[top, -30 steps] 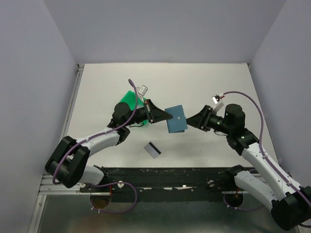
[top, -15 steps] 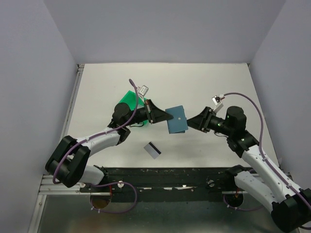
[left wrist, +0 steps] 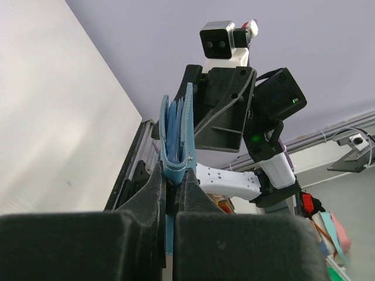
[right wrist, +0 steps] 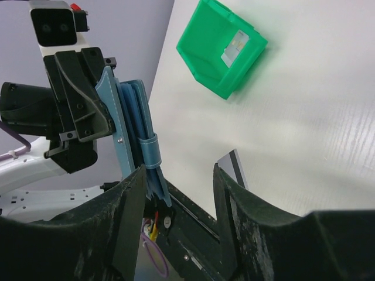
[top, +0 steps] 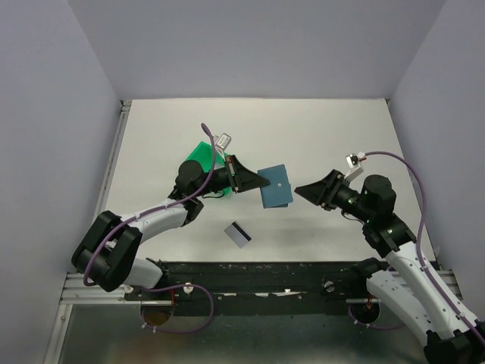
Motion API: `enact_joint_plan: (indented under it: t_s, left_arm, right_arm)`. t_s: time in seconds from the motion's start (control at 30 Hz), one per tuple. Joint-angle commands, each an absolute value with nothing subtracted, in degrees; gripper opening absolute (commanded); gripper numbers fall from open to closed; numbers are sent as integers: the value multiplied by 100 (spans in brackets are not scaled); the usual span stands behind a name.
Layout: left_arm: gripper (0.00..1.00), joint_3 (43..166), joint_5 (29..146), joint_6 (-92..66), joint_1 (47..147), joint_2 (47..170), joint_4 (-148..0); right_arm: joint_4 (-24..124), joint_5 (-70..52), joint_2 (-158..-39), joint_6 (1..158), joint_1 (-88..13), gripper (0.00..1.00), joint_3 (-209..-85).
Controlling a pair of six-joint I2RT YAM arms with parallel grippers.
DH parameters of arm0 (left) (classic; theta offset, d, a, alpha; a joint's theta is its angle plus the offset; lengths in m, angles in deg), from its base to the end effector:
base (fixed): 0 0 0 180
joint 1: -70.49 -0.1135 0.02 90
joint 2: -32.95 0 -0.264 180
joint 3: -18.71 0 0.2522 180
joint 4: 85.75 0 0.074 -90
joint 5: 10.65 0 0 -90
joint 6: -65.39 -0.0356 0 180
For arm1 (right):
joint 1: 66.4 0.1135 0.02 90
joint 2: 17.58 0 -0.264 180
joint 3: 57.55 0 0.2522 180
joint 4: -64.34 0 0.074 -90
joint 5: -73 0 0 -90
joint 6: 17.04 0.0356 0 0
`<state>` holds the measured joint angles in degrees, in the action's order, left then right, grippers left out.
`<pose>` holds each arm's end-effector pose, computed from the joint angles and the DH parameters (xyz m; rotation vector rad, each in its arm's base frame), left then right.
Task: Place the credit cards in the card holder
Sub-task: Place the card holder at the center of the board.
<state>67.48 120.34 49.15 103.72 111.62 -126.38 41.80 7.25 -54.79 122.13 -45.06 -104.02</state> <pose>0.2263 -0.1762 0.2654 0.1252 1.7808 -1.9409 0.1458 0.0727 0.2893 0.1463 1.9614 1.2260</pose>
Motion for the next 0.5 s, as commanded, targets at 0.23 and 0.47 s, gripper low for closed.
enact_joint_plan:
  t_s: [0.23,0.47]
  left_arm:
    - [0,6780,12233,5080,10371,11319,-13246]
    - [0,6745,12250,5062,10380,11372,-13246]
  right_arm:
    - [4302,813,-5722,12174,-4496,57,-10348]
    - [4706,1147,-5757,12253,-4496,57,-10270]
